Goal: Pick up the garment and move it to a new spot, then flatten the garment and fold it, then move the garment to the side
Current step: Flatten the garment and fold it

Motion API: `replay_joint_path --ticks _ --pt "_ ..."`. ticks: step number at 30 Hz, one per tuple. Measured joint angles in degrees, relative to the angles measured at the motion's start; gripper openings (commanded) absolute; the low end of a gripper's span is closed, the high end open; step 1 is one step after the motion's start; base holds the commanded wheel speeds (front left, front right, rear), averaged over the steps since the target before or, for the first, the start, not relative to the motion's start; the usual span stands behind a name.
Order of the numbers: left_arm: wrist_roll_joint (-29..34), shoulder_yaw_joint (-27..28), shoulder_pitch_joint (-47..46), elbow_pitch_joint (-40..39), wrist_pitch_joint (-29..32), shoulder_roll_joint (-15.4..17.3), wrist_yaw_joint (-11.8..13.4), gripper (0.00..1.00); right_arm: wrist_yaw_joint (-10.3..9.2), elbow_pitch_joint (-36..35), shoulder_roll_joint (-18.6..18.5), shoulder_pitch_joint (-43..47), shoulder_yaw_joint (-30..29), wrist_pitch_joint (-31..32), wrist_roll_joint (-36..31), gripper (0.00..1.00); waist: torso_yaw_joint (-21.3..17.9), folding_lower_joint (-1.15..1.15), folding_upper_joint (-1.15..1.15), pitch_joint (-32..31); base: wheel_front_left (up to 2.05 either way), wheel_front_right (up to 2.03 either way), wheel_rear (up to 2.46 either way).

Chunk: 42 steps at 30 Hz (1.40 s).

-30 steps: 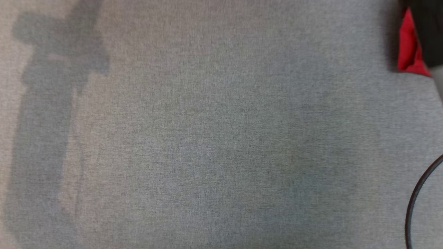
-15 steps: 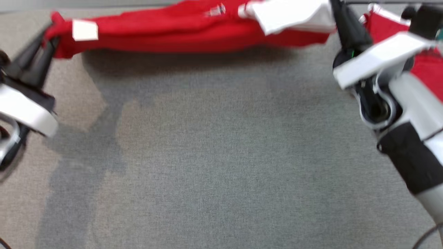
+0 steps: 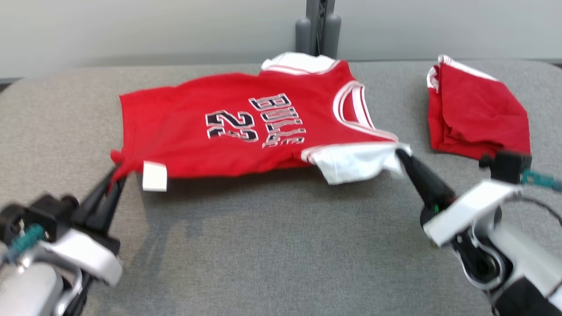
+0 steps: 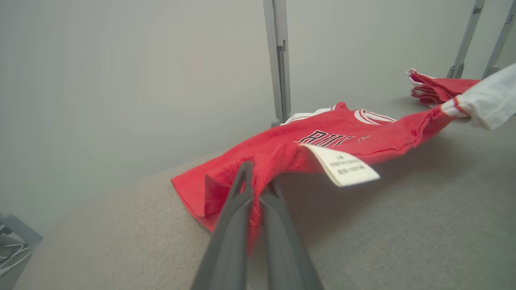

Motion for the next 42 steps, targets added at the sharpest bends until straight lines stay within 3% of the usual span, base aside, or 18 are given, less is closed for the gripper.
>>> replay_joint_path --ticks 12,27,33,42 --pt "4.06 4.97 15.91 2.67 0.00 -5.86 0.43 0.00 0.00 -12.65 -6.68 18.02 1.47 7.87 5.20 0.00 0.70 0.00 0.00 -7.31 0.00 0.00 0.00" --pt "5.46 7.73 23.48 9.98 0.00 -6.38 2.50 0.00 0.00 -22.75 -13.55 28.41 3.47 20.69 9.79 0.00 -0.38 0.00 0.00 -9.92 0.00 0.00 0.00" --pt "5.19 7.21 23.50 12.10 0.32 -6.88 2.26 0.00 0.00 -22.04 -13.10 28.92 2.01 21.09 8.77 0.00 0.00 0.00 0.00 -9.21 0.00 0.00 0.00" --pt "5.68 6.09 20.43 13.51 0.33 -6.86 0.88 0.00 0.00 -20.16 -9.40 27.36 -3.81 17.34 5.30 0.00 0.74 0.00 0.00 -7.86 0.00 0.00 0.00"
